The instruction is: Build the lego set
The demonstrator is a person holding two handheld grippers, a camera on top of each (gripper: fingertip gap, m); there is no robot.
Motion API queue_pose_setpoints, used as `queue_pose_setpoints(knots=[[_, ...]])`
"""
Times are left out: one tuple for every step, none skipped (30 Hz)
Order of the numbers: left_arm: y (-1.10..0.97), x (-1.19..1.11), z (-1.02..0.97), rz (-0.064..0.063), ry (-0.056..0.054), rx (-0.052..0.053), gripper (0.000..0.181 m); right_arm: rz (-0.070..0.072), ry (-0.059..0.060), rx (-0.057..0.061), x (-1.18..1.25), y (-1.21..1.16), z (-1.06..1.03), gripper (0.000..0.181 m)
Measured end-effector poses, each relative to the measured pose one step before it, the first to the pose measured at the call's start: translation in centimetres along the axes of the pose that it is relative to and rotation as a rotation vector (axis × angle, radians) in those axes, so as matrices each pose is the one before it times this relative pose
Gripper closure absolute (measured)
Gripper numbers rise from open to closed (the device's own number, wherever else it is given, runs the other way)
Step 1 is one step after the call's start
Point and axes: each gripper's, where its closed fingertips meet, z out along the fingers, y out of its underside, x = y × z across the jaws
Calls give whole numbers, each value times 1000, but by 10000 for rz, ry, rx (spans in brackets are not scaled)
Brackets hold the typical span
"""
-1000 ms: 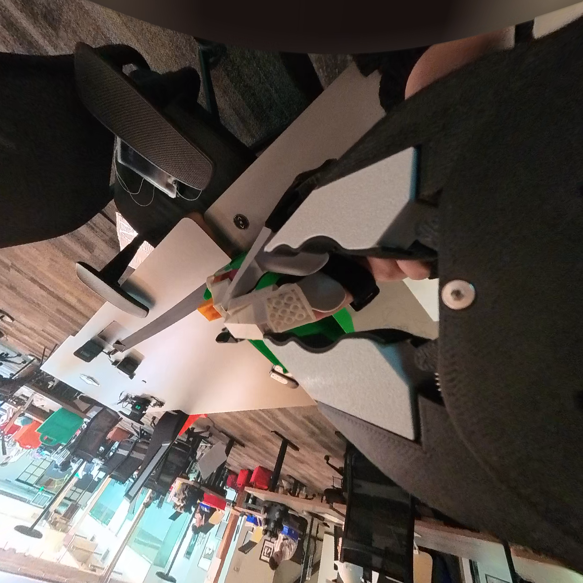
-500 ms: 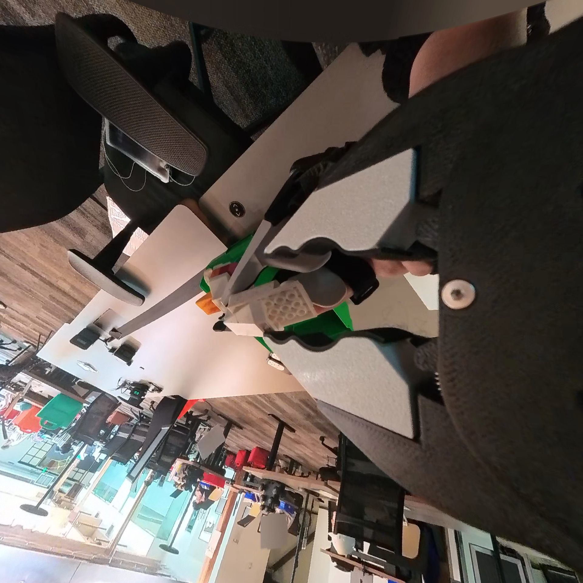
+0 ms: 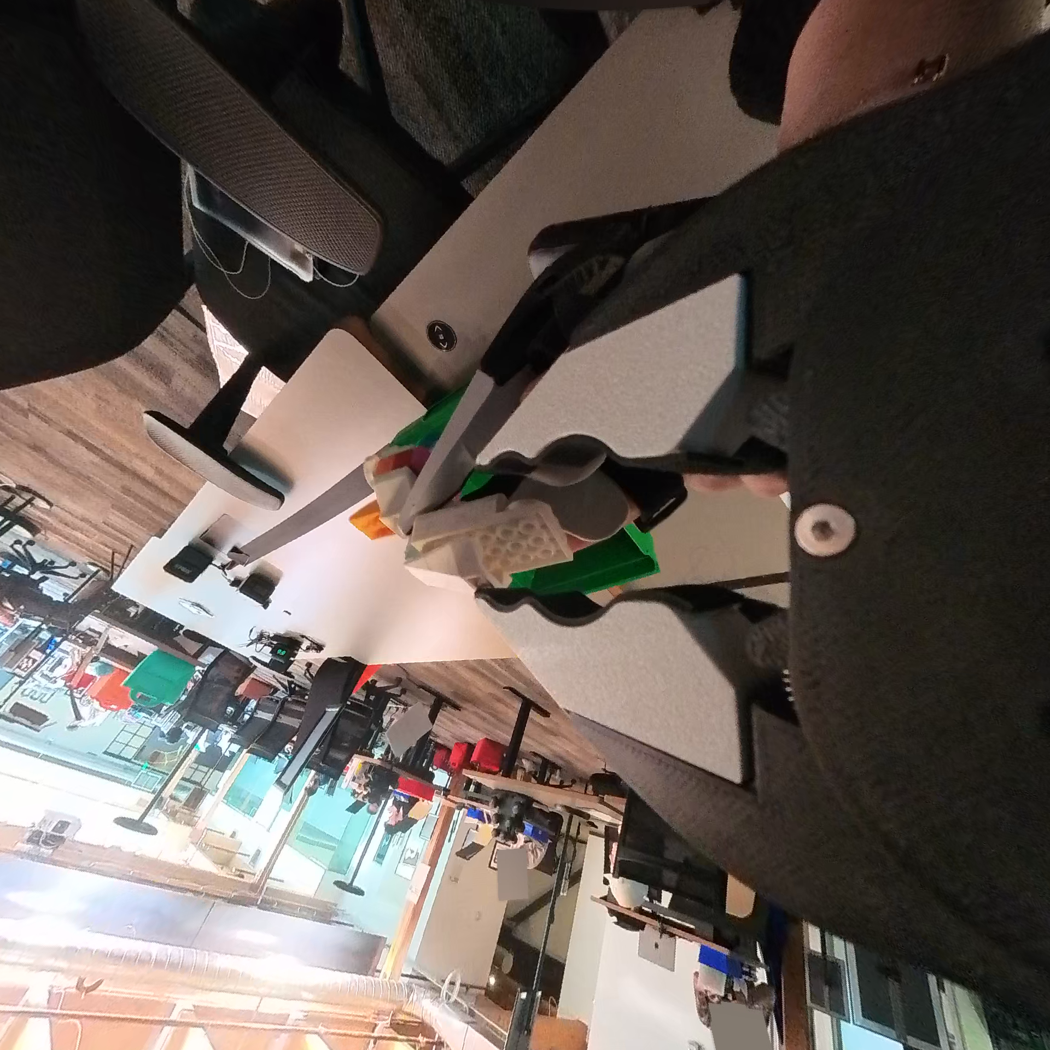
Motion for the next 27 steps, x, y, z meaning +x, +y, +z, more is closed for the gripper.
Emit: queue_pose_setpoints(knots=[[-55,-25,-23,33,-14,8,142,-78,-44,-13,-117,15,9,166],[-73,-41,-21,57,-43,22,142,-95,-39,-17,-123,26,22,166],[-68,-25,-27,73,-47,28,142,-104,-30,-13,-119,8,5,166],[-81,17,-28,78,-31,29,142,-92,-28,-11,-97,1,15,166],[-70,29,-29,80,-26,24,142,-65,-35,-5,-93,-22,12,166],[-70,25,-22,106,-33,22,143,-39,-27,-9,-56,-4,9,166],[-38,-10,-33,127,-56,10,143,-33,-7,-14,-24,17,9,166],[-36,-23,-45,121,-61,9,143,-29,1,-9,-16,10,13,166],[-33,16,-57,96,-33,20,143,-12,-9,-7,-17,9,6,166],[-34,44,-76,44,12,24,144,-12,-6,-2,-23,2,7,166],[-6,65,-71,12,40,17,145,-14,-1,-12,-20,6,19,166],[0,45,-75,-1,40,23,145,-18,5,-20,2,25,10,166],[15,3,-65,-18,29,4,146,-24,4,-30,4,58,13,166],[25,-32,-32,-24,15,-14,146,-6,-3,-30,7,76,-6,166],[37,-59,-17,-10,4,-33,146,5,15,-25,25,82,0,166],[55,-58,-9,-4,10,-51,146,7,24,-15,43,59,-22,166],[49,-63,2,-5,4,-56,145,-6,20,-23,32,74,-9,166],[31,-70,-6,-4,-3,-38,145,-1,0,-15,10,49,-4,166],[4,-59,-9,-1,-7,-18,145,1,3,-19,0,52,5,166],[26,-49,-10,-17,3,-16,144,-22,10,-10,7,41,6,166],[25,-49,-11,-29,7,-11,144,-22,3,-12,7,29,4,166],[32,-44,-15,-43,15,-11,143,-4,-3,-27,14,49,2,166],[36,-82,-27,-46,-7,-13,143,-3,8,-15,31,40,5,166],[54,-1,-15,-55,35,-7,143,7,7,3,28,11,-3,167],[36,65,-6,-87,80,-2,144,31,7,0,32,23,-6,166],[67,50,28,-104,80,-17,145,33,18,2,58,14,-10,166],[74,28,23,-92,72,-22,147,27,27,-8,91,32,-3,166]])
